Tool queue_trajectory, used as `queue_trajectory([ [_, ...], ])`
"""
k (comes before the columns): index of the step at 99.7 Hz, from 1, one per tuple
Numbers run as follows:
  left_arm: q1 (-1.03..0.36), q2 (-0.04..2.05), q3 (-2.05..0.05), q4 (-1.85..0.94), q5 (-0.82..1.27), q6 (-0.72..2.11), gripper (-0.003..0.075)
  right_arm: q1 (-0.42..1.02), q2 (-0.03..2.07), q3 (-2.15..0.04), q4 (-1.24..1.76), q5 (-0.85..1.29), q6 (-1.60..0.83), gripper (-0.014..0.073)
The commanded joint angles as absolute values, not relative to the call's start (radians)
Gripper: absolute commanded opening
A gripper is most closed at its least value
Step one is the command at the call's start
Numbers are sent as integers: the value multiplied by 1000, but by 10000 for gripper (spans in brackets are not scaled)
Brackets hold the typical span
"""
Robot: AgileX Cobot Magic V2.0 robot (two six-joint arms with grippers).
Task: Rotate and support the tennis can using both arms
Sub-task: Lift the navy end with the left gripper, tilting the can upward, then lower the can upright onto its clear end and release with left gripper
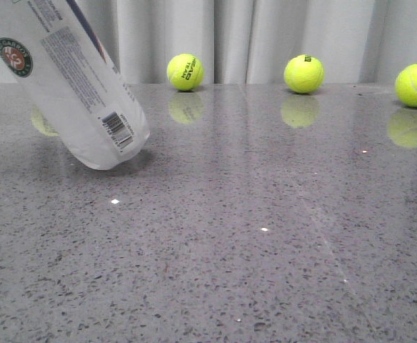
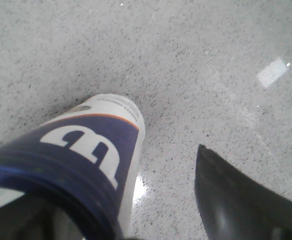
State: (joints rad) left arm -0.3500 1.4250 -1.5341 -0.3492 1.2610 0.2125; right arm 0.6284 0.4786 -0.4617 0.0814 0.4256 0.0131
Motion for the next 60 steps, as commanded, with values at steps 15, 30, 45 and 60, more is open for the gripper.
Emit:
queue_trajectory([
  [15,-398,1454,-1659,-409,1281,203,419,622,478,-489,78,345,10,-67],
  [30,-437,1484,-1720,-415,1281,203,419,622,478,-489,78,345,10,-67],
  [45,-454,1493,-1743,-429,1279,203,419,622,478,-489,78,345,10,-67],
  [60,-454,1493,-1743,-441,1279,203,419,622,478,-489,78,345,10,-67],
])
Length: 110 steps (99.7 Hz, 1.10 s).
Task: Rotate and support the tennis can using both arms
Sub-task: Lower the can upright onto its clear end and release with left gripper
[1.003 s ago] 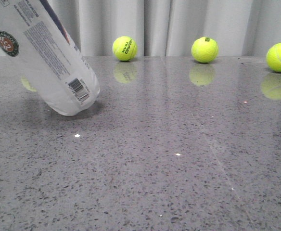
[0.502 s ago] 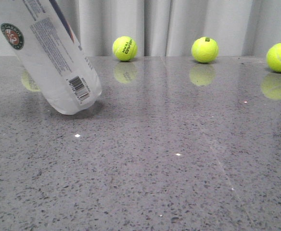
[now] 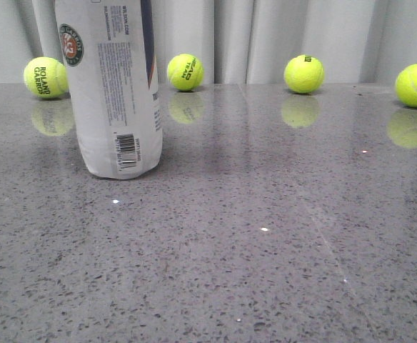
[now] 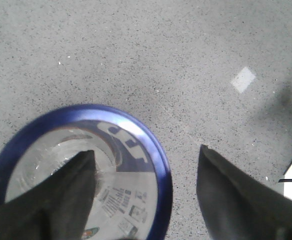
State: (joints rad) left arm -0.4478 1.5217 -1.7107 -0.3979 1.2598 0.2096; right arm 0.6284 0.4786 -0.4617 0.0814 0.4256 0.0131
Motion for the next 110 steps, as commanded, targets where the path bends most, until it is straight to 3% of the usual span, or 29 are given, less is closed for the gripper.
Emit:
queue_trajectory([
  [1,-454,1493,-1743,-441,1279,203,419,622,478,-489,78,345,10,-67],
  [51,-454,1428,-1745,-441,1174,207,412,622,478,-489,78,345,10,-67],
  [65,-454,1368,-1741,-428,1091,207,288,622,478,-489,78,345,10,-67],
  [86,-454,1254,-1637,-403,979,207,-22,622,478,-489,78,345,10,-67],
  [110,-454,1048,-1332,-399,756,207,-20,622,478,-489,78,345,10,-67],
])
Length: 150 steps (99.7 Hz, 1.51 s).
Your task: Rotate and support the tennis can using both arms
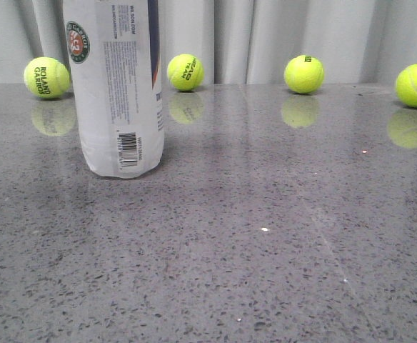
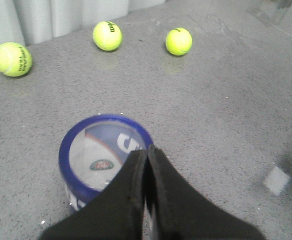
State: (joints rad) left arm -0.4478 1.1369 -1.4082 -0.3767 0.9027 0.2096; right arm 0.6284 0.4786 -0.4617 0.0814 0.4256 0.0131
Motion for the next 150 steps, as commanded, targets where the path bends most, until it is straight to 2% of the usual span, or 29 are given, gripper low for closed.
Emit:
queue_trajectory([
  [1,-454,1042,-1322,-399,743,207,-20,622,478,-489,78,345,10,-67],
  [25,-454,849,-1022,-399,551,207,-20,622,478,-489,78,345,10,-67],
  [46,-454,712,-861,-399,475,207,-20,622,478,-489,78,345,10,-67],
  [80,-450,594,-707,-366,472,205,-20,622,478,-489,78,345,10,-67],
  [105,-450,586,-645,-297,442,205,-20,622,478,-489,78,345,10,-67],
  [121,-450,586,-601,-235,364,205,-20,622,478,-489,78,345,10,-67],
  [132,-448,566,-546,-177,238,185,-20,622,478,-489,78,345,10,-67],
  [150,-333,485,-428,-113,120,136,-20,622,478,-489,78,345,10,-67],
])
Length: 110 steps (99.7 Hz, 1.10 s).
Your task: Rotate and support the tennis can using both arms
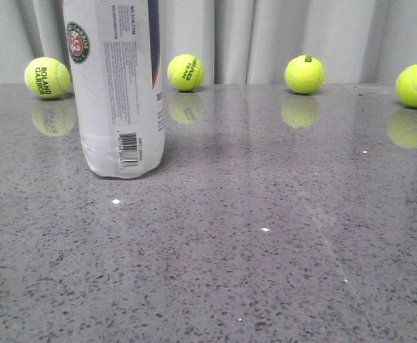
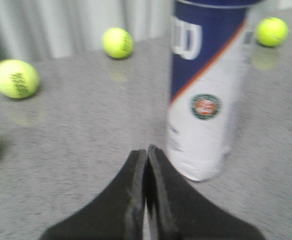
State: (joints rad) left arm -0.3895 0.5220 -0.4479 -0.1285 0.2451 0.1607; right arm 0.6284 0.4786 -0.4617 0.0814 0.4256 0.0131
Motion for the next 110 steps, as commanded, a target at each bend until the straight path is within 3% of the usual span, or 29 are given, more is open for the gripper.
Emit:
queue_trajectory([
  [1,-320,481,-419,-113,117,136,-20,622,478,-489,78,345,10,-67],
  [29,-91,246,-205,-89,59,136,-20,622,478,-489,78,345,10,-67],
  [50,7,61,-44,-89,-14,136,-20,622,478,-489,78,345,10,-67],
  [66,44,-42,44,-89,-44,118,-20,622,478,-489,78,345,10,-67],
  [110,48,-37,44,-85,-13,118,-20,622,478,-489,78,344,10,-67],
])
